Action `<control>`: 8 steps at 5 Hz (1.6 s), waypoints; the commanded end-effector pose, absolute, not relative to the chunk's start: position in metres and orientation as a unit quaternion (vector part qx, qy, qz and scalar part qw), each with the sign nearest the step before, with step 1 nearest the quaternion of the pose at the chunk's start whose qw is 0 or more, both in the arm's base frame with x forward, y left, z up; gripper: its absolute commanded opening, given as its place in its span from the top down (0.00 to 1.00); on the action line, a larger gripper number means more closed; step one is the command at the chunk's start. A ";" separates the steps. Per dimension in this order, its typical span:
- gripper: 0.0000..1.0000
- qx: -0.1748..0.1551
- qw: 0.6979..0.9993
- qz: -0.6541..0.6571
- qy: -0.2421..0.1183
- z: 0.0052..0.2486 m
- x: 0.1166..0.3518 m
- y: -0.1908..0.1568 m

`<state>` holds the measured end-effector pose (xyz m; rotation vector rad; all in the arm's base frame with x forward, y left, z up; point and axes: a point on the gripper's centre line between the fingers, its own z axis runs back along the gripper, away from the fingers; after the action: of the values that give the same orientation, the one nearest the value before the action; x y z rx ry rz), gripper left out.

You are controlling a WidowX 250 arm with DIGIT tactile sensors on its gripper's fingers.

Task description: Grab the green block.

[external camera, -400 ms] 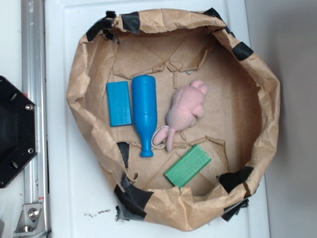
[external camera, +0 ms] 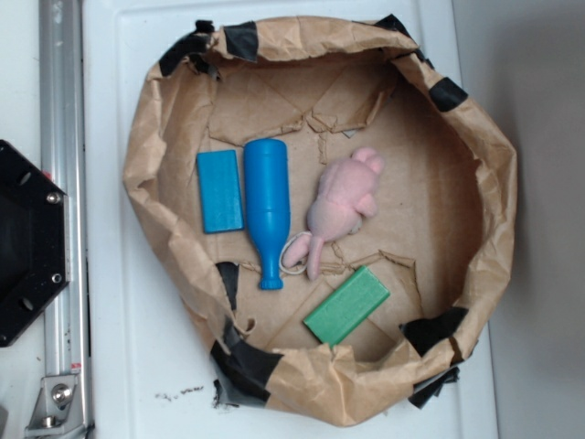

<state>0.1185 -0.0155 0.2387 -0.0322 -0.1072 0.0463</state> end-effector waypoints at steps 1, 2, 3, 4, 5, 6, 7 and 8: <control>0.00 -0.059 0.976 0.175 -0.118 0.210 0.189 0.020; 0.00 -0.118 0.940 0.287 -0.144 0.191 0.232 0.026; 0.00 -0.094 0.929 0.333 -0.134 0.158 0.271 0.008; 0.00 -0.107 0.924 0.352 -0.107 0.122 0.269 -0.014; 0.00 -0.096 0.935 0.333 -0.075 0.085 0.275 -0.029; 0.00 -0.078 0.945 0.311 -0.060 0.064 0.276 -0.045; 0.00 -0.081 0.948 0.302 -0.052 0.054 0.284 -0.055; 0.00 -0.091 0.954 0.283 -0.048 0.047 0.290 -0.066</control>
<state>0.2852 -0.0620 0.0336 -0.1565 -0.0498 0.5942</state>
